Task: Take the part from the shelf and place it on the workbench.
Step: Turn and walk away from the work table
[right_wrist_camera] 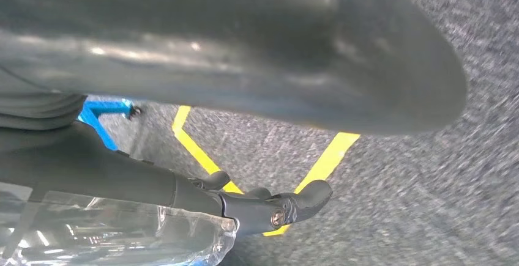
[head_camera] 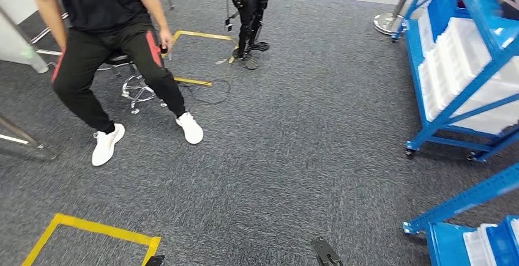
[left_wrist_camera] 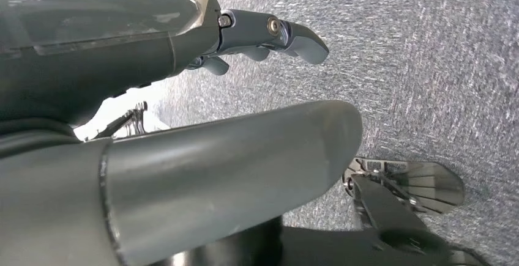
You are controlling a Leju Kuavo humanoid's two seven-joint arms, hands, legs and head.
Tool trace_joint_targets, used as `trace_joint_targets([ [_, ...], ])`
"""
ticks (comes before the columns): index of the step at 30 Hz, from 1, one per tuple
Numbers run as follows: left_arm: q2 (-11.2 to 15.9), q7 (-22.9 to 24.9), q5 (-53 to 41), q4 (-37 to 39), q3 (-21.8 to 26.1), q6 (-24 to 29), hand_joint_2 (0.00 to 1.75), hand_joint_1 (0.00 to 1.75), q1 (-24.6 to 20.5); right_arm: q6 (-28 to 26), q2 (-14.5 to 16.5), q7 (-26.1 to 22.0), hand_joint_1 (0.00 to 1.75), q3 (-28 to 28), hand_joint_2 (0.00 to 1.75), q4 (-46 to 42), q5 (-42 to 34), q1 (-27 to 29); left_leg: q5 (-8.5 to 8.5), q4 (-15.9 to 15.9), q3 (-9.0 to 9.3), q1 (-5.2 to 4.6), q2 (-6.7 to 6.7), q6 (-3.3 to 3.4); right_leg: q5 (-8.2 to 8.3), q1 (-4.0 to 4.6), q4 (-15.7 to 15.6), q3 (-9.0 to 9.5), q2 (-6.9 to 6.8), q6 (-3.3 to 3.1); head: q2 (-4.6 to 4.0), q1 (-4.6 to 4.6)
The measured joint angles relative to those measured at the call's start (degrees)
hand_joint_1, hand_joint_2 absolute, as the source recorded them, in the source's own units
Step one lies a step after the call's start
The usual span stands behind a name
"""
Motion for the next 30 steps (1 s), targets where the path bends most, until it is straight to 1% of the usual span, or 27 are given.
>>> trace_joint_targets([
  [3,0.01,0.00,0.00,0.00,0.02,-0.04,0.00,0.00,0.03,0.00,-0.02,-0.02,0.00,0.00,0.00,0.00,0.00,0.02,0.24,-0.13,0.01,0.00,0.00,0.01,0.00,0.00,0.00,0.01,0.13,0.00,0.00,0.00],
  [5,0.02,0.01,0.00,0.00,0.10,-0.25,0.00,0.00,0.10,-0.01,-0.07,-0.01,0.00,0.00,0.00,0.00,0.00,0.05,2.27,-2.41,0.85,0.07,-0.02,0.10,-0.01,-0.04,0.05,0.08,0.86,0.02,0.00,0.00],
  [6,0.05,0.01,0.02,0.01,0.25,-0.40,0.00,0.00,0.14,-0.02,-0.08,-0.03,0.00,0.00,0.00,0.00,0.03,0.01,4.32,-6.13,2.35,0.27,-1.33,0.18,-0.08,0.08,0.29,-0.10,1.88,0.24,0.00,0.06],
  [7,0.08,0.01,0.04,0.01,0.46,-0.54,0.00,0.00,0.19,-0.05,-0.14,-0.07,0.00,0.00,0.00,0.00,0.07,0.10,6.49,-10.06,3.93,0.31,-1.98,0.68,-0.07,0.08,0.55,-0.60,2.88,0.85,0.00,0.10],
  [8,0.10,0.01,0.06,0.00,0.66,-0.61,0.00,0.00,0.19,-0.08,-0.16,-0.11,0.00,0.01,0.00,0.00,0.11,0.19,8.03,-13.32,5.27,0.29,-2.47,1.21,-0.31,0.14,1.21,-1.32,2.67,1.43,0.00,0.15],
  [9,0.11,0.01,0.08,-0.01,0.83,-0.64,0.00,0.00,0.23,-0.11,-0.15,-0.17,0.00,0.02,0.00,0.00,0.15,0.22,9.00,-15.80,6.29,0.21,-2.68,1.85,-1.01,0.22,2.74,-2.53,1.86,1.95,0.00,0.27],
  [10,0.11,0.02,0.07,-0.01,0.92,-0.64,0.00,0.00,0.30,-0.13,-0.15,-0.22,0.00,0.03,0.00,0.00,0.15,0.24,9.16,-16.07,6.37,-0.07,-1.34,2.49,-2.17,0.15,5.21,-4.11,0.29,2.21,0.00,0.32],
  [11,0.11,0.02,0.07,-0.01,0.95,-0.67,0.00,0.00,0.38,-0.13,-0.10,-0.24,0.00,0.04,0.00,0.00,0.15,0.10,9.14,-16.09,6.38,-0.22,-0.42,2.72,-3.77,0.20,8.70,-5.87,-1.32,2.09,0.00,0.39],
  [12,0.12,0.02,0.07,-0.01,0.96,-0.72,0.00,0.00,0.51,-0.13,-0.10,-0.26,0.00,0.05,0.00,0.00,0.15,-0.01,9.09,-16.08,6.36,-0.33,0.58,2.90,-5.25,0.21,12.46,-7.72,-1.96,2.05,0.00,0.46],
  [13,0.13,0.02,0.08,0.00,0.98,-0.77,0.00,0.00,0.61,-0.13,-0.13,-0.26,0.00,0.05,0.00,0.00,0.15,-0.02,9.06,-16.08,6.34,-0.41,1.50,2.94,-6.14,0.18,15.22,-8.98,-2.18,2.17,0.00,0.45],
  [14,0.13,0.02,0.08,0.00,0.99,-0.81,0.00,0.00,0.65,-0.13,-0.17,-0.26,0.00,0.05,0.00,0.00,0.15,0.07,9.03,-16.07,6.34,-0.45,2.30,2.95,-6.24,0.15,16.20,-9.30,-2.28,2.46,0.00,0.45],
  [15,0.12,0.02,0.08,0.00,1.01,-0.83,0.00,0.00,0.65,-0.13,-0.22,-0.26,0.00,0.04,0.00,0.00,0.15,0.18,9.01,-16.07,6.35,-0.45,3.05,2.92,-5.52,0.12,14.87,-8.42,-2.48,2.89,0.00,0.45],
  [16,0.10,0.02,0.08,0.00,1.03,-0.84,0.00,0.00,0.63,-0.13,-0.27,-0.26,0.00,0.04,0.00,0.00,0.15,0.24,8.96,-16.07,6.41,-0.44,3.70,2.84,-4.28,0.09,11.52,-6.47,-3.05,3.30,0.00,0.45],
  [17,0.10,0.02,0.08,0.00,1.04,-0.85,0.00,0.00,0.60,-0.13,-0.29,-0.26,0.00,0.05,0.00,-0.01,0.15,0.23,8.89,-16.06,6.50,-0.51,4.35,2.70,-3.03,0.11,7.33,-4.12,-4.36,3.47,0.00,0.46],
  [18,0.09,0.02,0.08,0.00,1.05,-0.87,0.00,0.00,0.60,-0.13,-0.31,-0.26,0.00,0.05,0.00,-0.01,0.15,0.14,8.73,-16.03,6.65,-0.67,4.96,2.44,-1.90,0.32,3.76,-2.07,-5.58,3.40,0.00,0.45],
  [19,0.09,0.02,0.07,0.00,1.07,-0.88,0.00,0.00,0.61,-0.13,-0.31,-0.27,0.00,0.05,0.00,-0.02,0.15,0.06,8.60,-16.02,6.82,-0.83,5.53,2.14,-1.20,0.52,1.48,-0.80,-6.47,3.05,0.00,0.40],
  [20,0.09,0.02,0.07,0.00,1.08,-0.90,0.00,0.00,0.60,-0.13,-0.31,-0.27,0.00,0.05,0.00,-0.02,0.15,0.02,8.48,-16.02,7.02,-0.99,6.07,1.81,-0.89,0.77,0.57,-0.44,-6.85,2.57,0.00,0.36],
  [21,0.07,0.02,0.07,-0.01,1.09,-0.90,0.00,0.00,0.57,-0.13,-0.33,-0.28,0.00,0.04,0.00,-0.01,0.15,0.08,8.38,-16.09,7.24,-1.04,6.61,1.47,-0.70,0.99,0.58,-0.61,-6.31,2.14,0.00,0.32],
  [22,0.05,0.02,0.07,-0.03,1.09,-0.90,0.00,0.00,0.51,-0.13,-0.35,-0.28,0.00,0.04,0.00,-0.01,0.15,0.19,8.27,-16.11,7.41,-0.95,7.01,1.15,-0.56,0.70,0.47,-0.59,-5.62,1.67,0.00,0.29],
  [23,0.03,0.02,0.07,-0.06,1.10,-0.90,0.00,0.00,0.44,-0.13,-0.37,-0.28,0.00,0.04,0.00,-0.01,0.15,0.32,7.85,-15.79,7.48,-0.78,6.50,0.80,-0.41,0.42,0.32,-0.51,-4.98,1.28,0.00,0.28],
  [24,0.03,0.02,0.07,-0.09,1.10,-0.90,0.00,0.00,0.40,-0.13,-0.39,-0.27,0.00,0.04,0.00,-0.01,0.15,0.38,6.86,-14.67,7.17,-0.58,5.33,0.52,-0.25,0.08,0.17,-0.32,-4.33,0.81,0.00,0.24],
  [25,0.05,0.01,0.07,-0.10,1.11,-0.90,0.00,0.00,0.43,-0.13,-0.39,-0.27,0.00,0.03,0.00,-0.01,0.15,0.35,5.32,-12.47,6.34,-0.39,3.73,0.30,-0.07,-0.25,0.03,-0.11,-3.68,0.32,0.00,0.20],
  [26,0.10,0.01,0.07,-0.09,1.14,-0.91,0.00,0.00,0.52,-0.13,-0.36,-0.26,0.00,0.03,0.00,0.00,0.15,0.31,3.46,-9.35,5.05,-0.27,1.98,0.16,0.02,-0.21,0.04,-0.14,-3.04,-0.03,0.00,0.15],
  [27,0.13,0.01,0.07,-0.07,1.16,-0.92,0.00,0.00,0.68,-0.13,-0.32,-0.26,0.00,0.02,0.00,0.00,0.15,0.25,1.70,-5.82,3.41,-0.22,0.95,0.07,0.09,-0.15,0.06,-0.19,-2.34,-0.32,0.00,0.13],
  [28,0.15,0.01,0.08,-0.04,1.20,-0.94,0.00,0.00,0.84,-0.13,-0.27,-0.26,0.00,0.02,0.00,0.00,0.15,0.26,0.81,-3.07,2.01,-0.17,0.43,-0.05,0.12,-0.07,0.09,-0.21,-1.52,-0.45,0.00,0.13],
  [29,0.16,0.02,0.08,-0.03,1.24,-0.97,0.00,0.00,0.97,-0.13,-0.24,-0.26,0.00,0.02,0.00,0.00,0.15,0.31,0.96,-1.85,1.24,-0.08,0.20,-0.18,0.14,-0.03,0.14,-0.21,-0.68,-0.49,0.00,0.12],
  [30,0.15,0.02,0.09,-0.03,1.27,-1.04,0.00,0.00,1.04,-0.11,-0.23,-0.26,0.00,0.02,0.00,0.00,0.15,0.35,2.14,-2.49,1.31,0.07,0.07,-0.31,0.13,-0.03,0.23,-0.22,0.18,-0.48,0.00,0.12],
])
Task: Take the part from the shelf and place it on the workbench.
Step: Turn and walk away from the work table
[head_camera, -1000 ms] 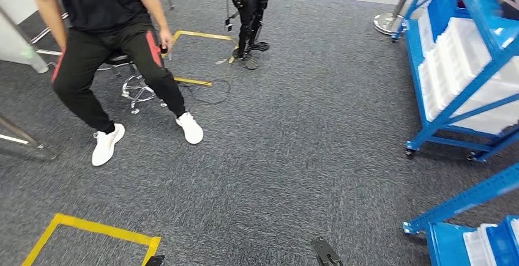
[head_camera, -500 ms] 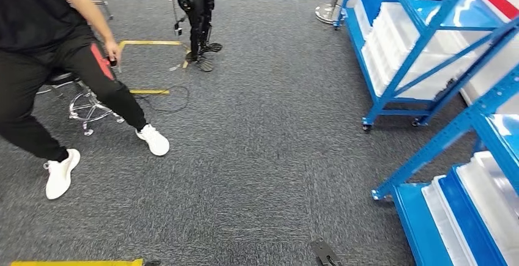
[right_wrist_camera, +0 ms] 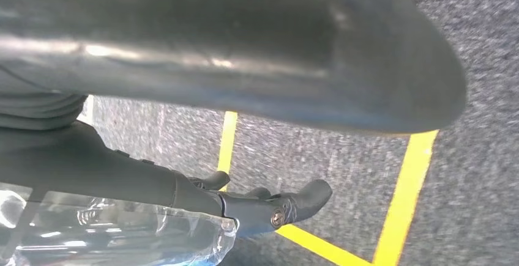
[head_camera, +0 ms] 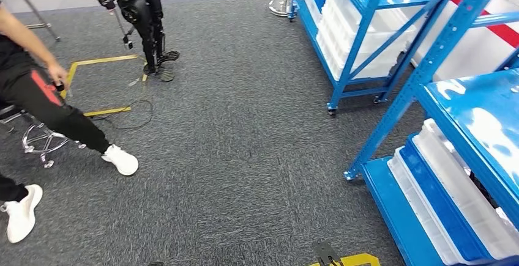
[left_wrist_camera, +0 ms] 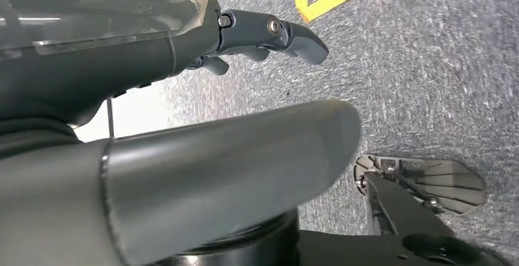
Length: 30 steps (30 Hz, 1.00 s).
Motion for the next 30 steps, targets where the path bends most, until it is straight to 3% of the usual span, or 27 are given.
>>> trace_joint_targets([
  [1,0.00,0.00,0.00,-0.01,0.02,-0.15,0.00,0.00,0.02,0.02,0.02,0.00,0.00,0.00,0.00,0.00,0.00,0.02,2.02,-2.54,1.00,0.26,-0.23,-0.13,-0.04,-0.05,0.15,0.00,0.86,0.06,0.00,-0.01],
  [3,0.02,-0.01,-0.01,-0.01,0.04,-0.44,0.00,0.00,0.00,0.08,0.05,0.01,0.00,0.00,0.00,0.00,0.01,-0.04,5.17,-8.93,3.82,0.87,-2.31,-0.30,-0.26,0.01,0.74,-0.28,2.39,0.44,0.00,0.01],
  [5,0.03,-0.06,-0.03,0.01,0.04,-0.58,0.00,0.00,0.02,0.11,0.05,0.04,0.00,0.00,0.00,0.00,0.03,-0.08,5.83,-11.99,5.10,0.88,-4.13,-0.12,-0.33,0.12,1.19,-0.99,3.69,1.24,0.00,0.08],
  [7,0.04,-0.04,-0.08,-0.01,0.06,-0.62,0.00,0.00,-0.03,0.12,0.04,0.07,0.00,0.00,0.00,0.00,0.06,0.10,5.87,-12.28,5.11,0.36,-3.47,0.71,-0.05,-0.03,1.05,-1.68,4.75,2.20,0.00,0.11],
  [8,0.03,0.01,-0.10,-0.03,0.08,-0.68,0.00,0.00,-0.12,0.13,0.03,0.07,0.00,0.00,0.00,0.00,0.07,0.23,6.10,-12.60,5.23,0.22,-2.81,1.27,-0.03,-0.10,1.16,-1.96,4.21,2.55,0.00,0.10],
  [10,0.03,0.02,-0.13,-0.08,0.11,-0.85,0.00,0.00,-0.30,0.21,0.08,0.08,0.00,0.02,0.00,0.00,0.07,0.22,6.52,-13.28,5.50,0.19,-1.34,2.26,-1.34,-0.04,3.76,-3.54,1.10,2.69,0.00,0.19],
  [12,0.04,0.01,-0.16,-0.08,0.13,-0.96,0.00,0.00,-0.26,0.27,0.15,0.09,0.00,0.03,0.00,0.00,0.08,-0.07,6.54,-13.46,5.58,0.00,0.38,2.72,-4.28,-0.03,10.50,-7.02,-1.79,2.41,0.00,0.28],
  [14,0.04,0.00,-0.26,-0.08,0.13,-0.97,0.00,0.00,-0.17,0.28,0.10,0.09,0.00,0.03,0.00,0.00,0.09,-0.10,6.46,-13.45,5.58,-0.13,2.09,2.81,-5.94,-0.14,16.01,-9.71,-2.34,2.67,0.00,0.29],
  [15,0.03,0.00,-0.32,-0.08,0.13,-0.97,0.00,0.00,-0.19,0.28,0.07,0.09,0.00,0.02,0.00,0.00,0.10,0.00,6.40,-13.44,5.62,-0.14,2.82,2.75,-5.54,-0.26,15.85,-9.54,-2.50,3.10,0.00,0.29],
  [16,0.01,0.00,-0.38,-0.08,0.13,-0.98,0.00,0.00,-0.22,0.28,0.03,0.10,0.00,0.02,0.00,0.00,0.11,0.09,6.31,-13.43,5.71,-0.11,3.49,2.62,-4.44,-0.42,13.52,-8.21,-2.85,3.62,0.00,0.29],
  [18,-0.03,0.00,-0.43,-0.08,0.14,-0.98,0.00,0.00,-0.33,0.28,0.05,0.11,0.00,0.02,0.00,0.00,0.14,0.07,5.97,-13.39,6.07,-0.18,4.75,2.06,-1.75,-0.49,5.84,-3.86,-4.89,4.36,0.00,0.29],
  [20,-0.02,0.00,-0.49,-0.08,0.14,-0.98,0.00,0.00,-0.42,0.27,0.15,0.10,0.00,0.02,0.00,-0.01,0.21,-0.09,5.58,-13.40,6.54,-0.43,5.81,1.26,-0.44,-0.14,1.54,-1.47,-6.25,3.70,0.00,0.22],
  [22,-0.04,0.00,-0.60,-0.09,0.14,-0.97,0.00,0.00,-0.56,0.27,0.15,0.09,0.00,0.02,0.00,-0.02,0.35,-0.07,5.45,-13.70,7.04,-0.45,6.74,0.57,-0.32,0.23,1.26,-1.52,-5.43,2.49,0.00,0.15],
  [23,-0.07,0.00,-0.69,-0.11,0.14,-0.97,0.00,0.00,-0.64,0.28,0.11,0.10,0.00,0.01,0.00,-0.01,0.47,0.02,5.30,-13.73,7.24,-0.27,6.71,0.22,-0.26,0.03,1.18,-1.47,-4.82,2.02,0.00,0.11],
  [25,-0.11,-0.01,-0.91,-0.14,0.15,-0.94,0.00,0.00,-0.77,0.30,0.02,0.13,0.00,-0.01,0.00,-0.01,0.74,0.11,3.42,-11.51,6.47,0.06,4.44,-0.21,-0.08,-0.34,1.01,-1.30,-3.56,1.10,0.00,0.03],
  [27,-0.09,-0.02,-1.04,-0.13,0.14,-0.91,0.00,0.00,-0.64,0.32,0.08,0.16,0.00,-0.02,0.00,-0.02,0.97,0.00,-0.20,-5.12,3.40,0.08,1.30,-0.14,0.01,-0.23,0.97,-1.29,-2.31,0.39,0.00,-0.01],
  [29,-0.09,-0.02,-1.05,-0.10,0.13,-0.88,0.00,0.00,-0.32,0.33,0.18,0.21,0.00,-0.02,0.00,-0.01,1.04,-0.02,-2.32,1.21,-0.14,-0.08,0.25,0.17,0.03,0.20,0.99,-1.33,-0.84,0.04,0.00,-0.02],
  [30,-0.08,-0.01,-1.05,-0.09,0.13,-0.88,0.00,0.00,-0.21,0.34,0.19,0.23,0.00,-0.02,0.00,-0.01,1.05,0.04,-1.88,2.13,-0.94,-0.13,0.07,0.39,0.04,0.37,1.00,-1.30,-0.03,-0.03,0.00,-0.03],
])
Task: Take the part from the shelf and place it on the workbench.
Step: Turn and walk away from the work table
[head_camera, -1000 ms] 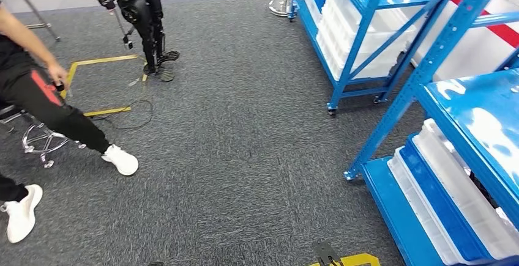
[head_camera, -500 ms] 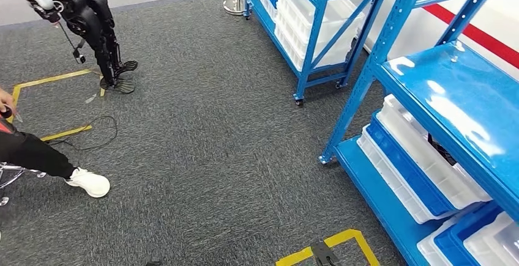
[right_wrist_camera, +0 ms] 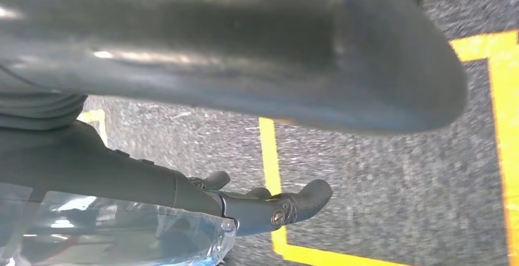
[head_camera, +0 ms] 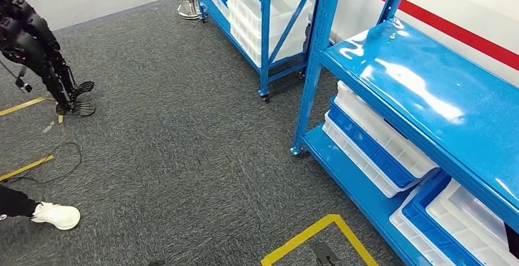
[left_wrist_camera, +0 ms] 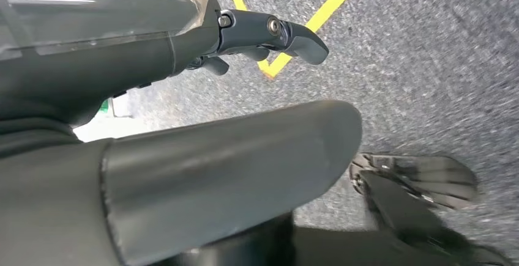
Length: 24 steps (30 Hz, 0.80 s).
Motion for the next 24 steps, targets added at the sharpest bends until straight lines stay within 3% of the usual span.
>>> trace_joint_targets([
  [2,0.03,0.01,0.00,0.01,0.01,0.02,0.00,0.00,0.06,0.01,-0.03,0.04,0.00,0.00,0.00,0.01,0.00,0.09,3.85,-4.39,1.53,-0.08,-0.79,0.61,0.00,0.17,0.02,0.22,1.69,0.01,0.00,-0.01],
  [4,0.15,0.00,0.00,0.02,0.01,0.05,0.00,0.00,0.02,0.01,0.02,0.05,0.00,0.00,0.00,0.00,0.01,0.02,7.46,-11.39,4.54,-0.12,-3.23,1.17,-0.02,0.37,0.13,0.29,3.19,0.11,0.00,0.02],
  [6,0.25,-0.02,-0.01,0.03,0.01,0.08,0.00,0.00,-0.03,0.01,0.12,0.07,0.00,0.00,0.00,-0.01,0.03,-0.04,8.22,-14.43,5.85,-0.39,-4.43,1.40,0.08,0.40,0.14,-0.10,4.37,0.55,0.00,0.05],
  [8,0.23,-0.02,-0.04,0.01,0.02,0.09,0.00,0.00,-0.16,0.01,0.11,0.08,0.00,0.00,0.00,0.00,0.04,0.14,8.43,-15.10,6.15,-0.67,-3.25,1.85,0.26,0.22,0.05,-0.61,5.05,1.24,0.00,0.05],
  [10,0.21,-0.01,-0.08,-0.01,0.05,0.17,0.00,0.00,-0.29,0.01,0.06,0.11,0.00,0.01,0.00,0.01,0.04,0.29,8.93,-16.07,6.67,-0.66,-1.84,2.61,-0.62,0.25,1.82,-1.83,2.32,1.51,0.00,0.14],
  [12,0.21,-0.01,-0.13,-0.02,0.08,0.24,0.00,0.00,-0.19,0.02,0.07,0.14,0.00,0.02,0.00,0.01,0.03,0.03,9.13,-16.60,7.00,-0.70,-0.13,3.05,-3.22,0.26,7.54,-4.88,-1.26,1.35,0.00,0.27],
  [14,0.22,0.00,-0.22,-0.01,0.09,0.25,0.00,0.00,-0.03,0.04,0.08,0.14,0.00,0.02,0.00,0.01,0.03,-0.18,9.02,-16.60,7.00,-0.78,1.68,3.14,-5.41,0.02,14.02,-8.19,-2.16,1.59,0.00,0.32],
  [15,0.22,0.01,-0.27,0.00,0.09,0.25,0.00,0.00,-0.01,0.04,0.05,0.14,0.00,0.01,0.00,0.01,0.02,-0.12,8.93,-16.59,7.02,-0.78,2.51,3.10,-5.51,-0.17,15.24,-8.75,-2.36,1.98,0.00,0.32],
  [16,0.21,0.01,-0.31,0.01,0.10,0.26,0.00,0.00,-0.03,0.05,0.01,0.14,0.00,0.01,0.00,0.01,0.03,-0.04,8.82,-16.57,7.07,-0.76,3.25,3.00,-4.79,-0.37,14.18,-8.13,-2.62,2.53,0.00,0.32],
  [17,0.19,0.01,-0.34,0.01,0.10,0.25,0.00,0.00,-0.06,0.05,-0.04,0.13,0.00,0.00,0.00,0.01,0.03,0.03,8.69,-16.56,7.20,-0.74,3.93,2.82,-3.51,-0.59,11.11,-6.41,-3.16,3.10,0.00,0.32],
  [19,0.18,0.01,-0.35,0.01,0.10,0.25,0.00,0.00,-0.11,0.05,-0.07,0.12,0.00,0.00,0.00,-0.01,0.05,-0.08,8.25,-16.50,7.61,-0.87,5.22,2.17,-1.04,-0.70,3.38,-2.01,-5.67,3.75,0.00,0.31],
  [21,0.22,0.00,-0.35,0.01,0.10,0.26,0.00,0.00,-0.16,0.05,0.05,0.12,0.00,0.00,0.00,-0.02,0.08,-0.27,7.83,-16.48,8.08,-1.09,6.37,1.40,-0.08,-0.39,-0.23,-0.05,-7.05,3.18,0.00,0.26],
  [23,0.22,0.01,-0.37,0.01,0.11,0.27,0.00,0.00,-0.24,0.05,0.11,0.12,0.00,0.00,0.00,-0.02,0.10,-0.26,7.61,-16.60,8.46,-1.00,7.49,0.78,0.09,-0.18,-0.41,-0.19,-5.91,2.20,0.00,0.20],
  [24,0.21,0.01,-0.42,0.00,0.11,0.27,0.00,0.00,-0.29,0.05,0.11,0.12,0.00,-0.01,0.00,-0.02,0.10,-0.17,7.23,-16.33,8.48,-0.77,7.10,0.44,0.15,-0.29,-0.48,-0.16,-5.22,1.83,0.00,0.17],
])
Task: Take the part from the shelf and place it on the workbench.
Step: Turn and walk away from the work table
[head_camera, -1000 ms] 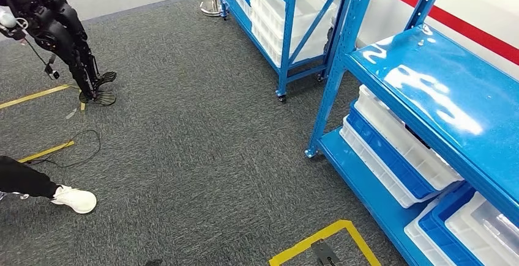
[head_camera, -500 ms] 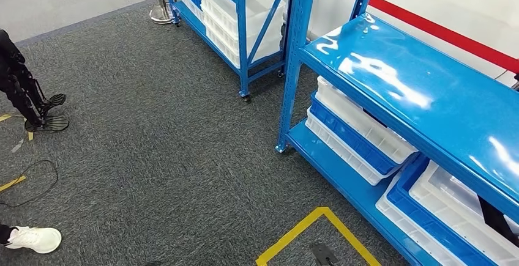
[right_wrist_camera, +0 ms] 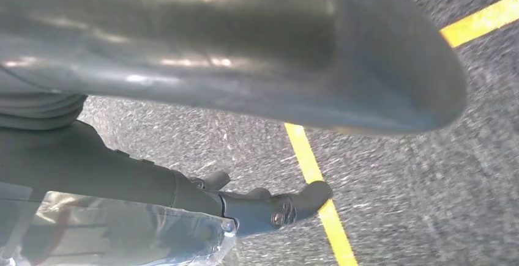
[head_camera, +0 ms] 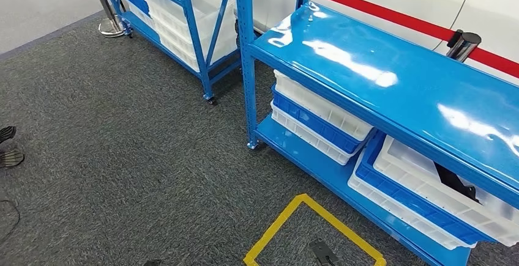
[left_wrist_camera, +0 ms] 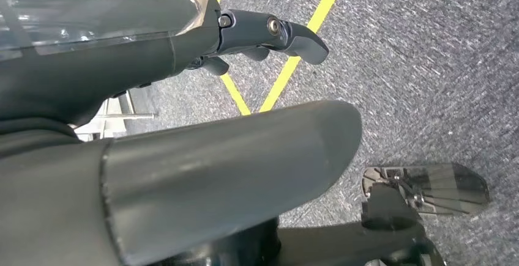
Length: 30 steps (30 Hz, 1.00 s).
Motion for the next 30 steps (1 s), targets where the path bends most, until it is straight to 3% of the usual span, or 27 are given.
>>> trace_joint_targets([
  [2,-0.05,-0.01,-0.16,-0.01,0.00,-0.02,0.00,0.00,-0.01,0.00,-0.09,0.02,0.00,-0.06,0.00,0.00,-0.04,0.06,-2.46,3.42,-1.36,0.42,-2.77,-0.48,0.20,-0.33,-0.19,0.18,1.33,-0.98,0.00,-0.10],
  [4,-0.08,-0.02,-0.26,0.00,-0.01,-0.03,0.00,0.00,0.16,0.00,-0.06,0.04,0.00,-0.11,0.00,0.00,-0.06,-0.05,-6.25,10.81,-4.95,0.60,-6.03,-0.61,0.27,-0.20,-0.22,0.18,2.74,-1.77,0.00,-0.19],
  [5,-0.09,-0.02,-0.28,0.02,-0.01,-0.03,0.00,0.00,0.27,0.00,-0.01,0.04,0.00,-0.12,0.00,0.01,-0.05,-0.07,-7.44,14.25,-6.85,0.61,-6.73,-0.61,0.29,-0.02,-0.22,0.19,3.56,-1.97,0.00,-0.21],
  [6,-0.10,-0.01,-0.30,0.03,-0.01,-0.04,0.00,0.00,0.36,0.00,0.03,0.04,0.00,-0.12,0.00,0.01,-0.05,-0.03,-7.55,16.13,-8.10,0.61,-7.04,-0.57,0.28,0.13,-0.21,0.23,4.42,-1.98,0.00,-0.21],
  [7,-0.10,-0.01,-0.32,0.04,-0.01,-0.04,0.00,0.00,0.40,0.00,0.03,0.04,0.00,-0.13,0.00,0.01,-0.05,0.04,-6.48,15.91,-8.35,0.62,-7.19,-0.47,0.28,0.23,-0.20,0.31,5.31,-1.97,0.00,-0.22],
  [8,-0.10,0.00,-0.34,0.05,-0.01,-0.05,0.00,0.00,0.39,0.00,0.03,0.04,0.00,-0.14,0.00,0.01,-0.05,0.10,-4.44,13.51,-7.48,0.62,-7.42,-0.32,0.28,0.28,-0.19,0.44,6.19,-1.97,0.00,-0.22],
  [10,-0.08,-0.01,-0.37,0.05,-0.01,-0.05,0.00,0.00,0.32,0.00,0.08,0.04,0.00,-0.17,0.00,0.01,-0.04,0.09,-0.23,6.08,-4.22,0.71,-9.47,0.04,0.25,0.43,-0.04,0.60,7.79,-1.88,0.00,-0.21],
  [12,-0.03,-0.07,-0.36,0.06,-0.01,-0.04,0.00,0.00,0.23,0.00,0.20,0.01,0.00,-0.19,0.00,0.00,0.02,0.04,1.28,1.68,-2.26,0.66,-11.21,0.25,0.32,0.56,0.10,0.27,9.16,-1.50,0.00,-0.17],
  [13,-0.01,-0.09,-0.34,0.06,-0.01,-0.02,0.00,0.00,0.19,0.01,0.24,-0.02,0.00,-0.19,0.00,0.01,0.07,0.10,1.21,1.11,-2.06,0.46,-11.21,0.42,0.42,0.59,0.11,0.00,9.77,-1.15,0.00,-0.16],
  [14,0.00,-0.11,-0.31,0.04,0.00,0.01,0.00,0.00,0.12,0.02,0.27,-0.04,0.00,-0.19,0.00,0.01,0.13,0.24,1.28,0.94,-2.01,0.29,-10.55,0.68,0.56,0.50,-0.03,-0.41,10.39,-0.74,0.00,-0.14],
  [15,-0.01,-0.10,-0.28,0.02,0.01,0.06,0.00,0.00,0.04,0.05,0.23,-0.05,0.00,-0.19,0.00,0.02,0.20,0.41,1.52,0.58,-1.86,0.18,-9.87,1.10,0.50,0.45,0.25,-0.77,9.99,-0.46,0.00,-0.15],
  [17,-0.02,-0.10,-0.22,-0.01,0.05,0.12,0.00,0.00,-0.01,0.11,0.18,-0.08,0.00,-0.18,0.00,0.02,0.40,0.52,2.02,-0.26,-1.49,0.19,-8.39,1.96,-0.89,0.54,2.97,-2.37,7.09,-0.35,0.00,0.03],
  [19,-0.03,-0.11,-0.13,0.00,0.08,0.13,0.00,0.00,0.15,0.15,0.21,-0.11,0.00,-0.17,0.00,0.02,0.58,0.26,2.15,-0.58,-1.38,0.10,-6.68,2.37,-3.87,0.53,9.54,-5.56,3.88,-0.62,0.00,0.26],
  [21,-0.03,-0.11,-0.07,0.02,0.10,0.13,0.00,0.00,0.36,0.17,0.21,-0.11,0.00,-0.17,0.00,0.02,0.69,0.17,2.08,-0.56,-1.45,-0.01,-4.92,2.44,-5.67,0.21,15.12,-8.24,3.01,-0.29,0.00,0.32],
  [22,-0.04,-0.10,-0.06,0.02,0.11,0.14,0.00,0.00,0.41,0.17,0.18,-0.11,0.00,-0.17,0.00,0.02,0.73,0.24,2.02,-0.54,-1.48,0.01,-4.15,2.38,-5.40,-0.03,15.20,-8.14,2.77,0.20,0.00,0.31],
  [24,-0.12,-0.10,-0.04,0.03,0.13,0.14,0.00,0.00,0.44,0.17,0.07,-0.11,0.00,-0.18,0.00,0.02,0.78,0.35,1.79,-0.45,-1.33,0.12,-2.78,2.03,-2.99,-0.61,9.20,-4.66,1.61,1.46,0.00,0.32],
  [26,-0.12,-0.10,-0.04,0.03,0.17,0.15,0.00,0.00,0.46,0.17,0.13,-0.13,0.00,-0.18,0.00,0.01,0.85,0.21,1.30,-0.26,-1.05,-0.07,-1.58,1.25,-1.00,-0.73,2.26,-0.67,-0.67,1.84,0.00,0.28],
  [28,-0.11,-0.10,-0.04,0.02,0.24,0.18,0.00,0.00,0.42,0.16,0.24,-0.16,0.00,-0.19,0.00,0.01,0.92,0.12,0.91,-0.23,-0.60,-0.23,-0.59,0.44,-0.67,-0.34,0.16,0.52,-1.34,1.09,0.00,0.08],
  [30,-0.24,-0.10,-0.04,-0.01,0.29,0.19,0.00,0.00,0.27,0.16,0.14,-0.16,0.00,-0.19,0.00,0.02,0.92,0.26,0.64,-0.29,-0.12,0.13,0.02,-0.22,-0.56,-0.35,0.04,0.51,-0.03,0.25,0.01,-0.09],
])
